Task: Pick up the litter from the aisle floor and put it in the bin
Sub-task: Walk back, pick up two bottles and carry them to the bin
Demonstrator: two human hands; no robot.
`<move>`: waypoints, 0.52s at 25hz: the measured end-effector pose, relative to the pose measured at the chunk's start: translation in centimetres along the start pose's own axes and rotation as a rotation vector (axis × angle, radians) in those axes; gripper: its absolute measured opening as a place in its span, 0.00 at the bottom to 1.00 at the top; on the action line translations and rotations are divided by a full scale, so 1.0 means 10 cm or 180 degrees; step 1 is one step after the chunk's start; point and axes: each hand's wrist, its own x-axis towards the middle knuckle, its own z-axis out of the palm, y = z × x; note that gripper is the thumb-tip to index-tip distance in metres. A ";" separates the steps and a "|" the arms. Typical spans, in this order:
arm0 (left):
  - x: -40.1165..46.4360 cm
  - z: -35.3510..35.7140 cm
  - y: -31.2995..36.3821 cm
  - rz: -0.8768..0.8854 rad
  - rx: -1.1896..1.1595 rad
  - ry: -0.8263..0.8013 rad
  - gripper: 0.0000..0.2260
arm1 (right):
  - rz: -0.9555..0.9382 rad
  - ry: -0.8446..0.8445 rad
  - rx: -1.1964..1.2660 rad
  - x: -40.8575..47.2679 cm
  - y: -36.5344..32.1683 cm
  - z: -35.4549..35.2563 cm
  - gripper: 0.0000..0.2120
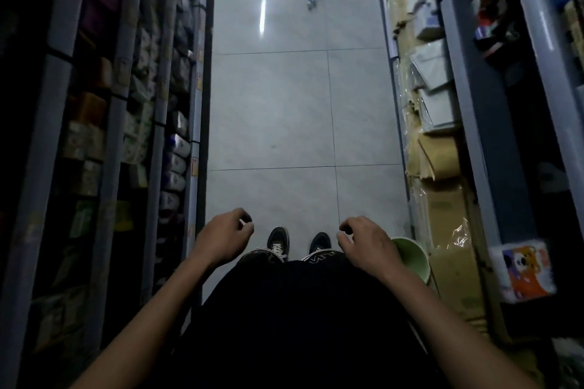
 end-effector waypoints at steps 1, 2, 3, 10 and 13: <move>-0.01 0.03 0.05 -0.0076 -0.0036 -0.0012 0.09 | -0.0050 -0.0020 -0.0028 0.04 0.05 -0.05 0.15; -0.03 0.05 0.09 -0.0154 -0.0073 -0.0028 0.09 | -0.0087 -0.0035 -0.0035 0.08 0.10 -0.10 0.15; -0.02 0.07 0.12 -0.0229 -0.0112 -0.0028 0.09 | -0.0118 -0.0047 -0.0028 0.14 0.13 -0.14 0.15; 0.18 -0.13 0.11 -0.0679 -0.0486 0.0261 0.08 | -0.0362 -0.0036 -0.0019 0.93 -0.05 -0.61 0.12; 0.49 -0.35 0.06 -0.0812 -0.0651 0.0309 0.08 | -0.0478 -0.0048 -0.0083 1.44 -0.32 -0.87 0.13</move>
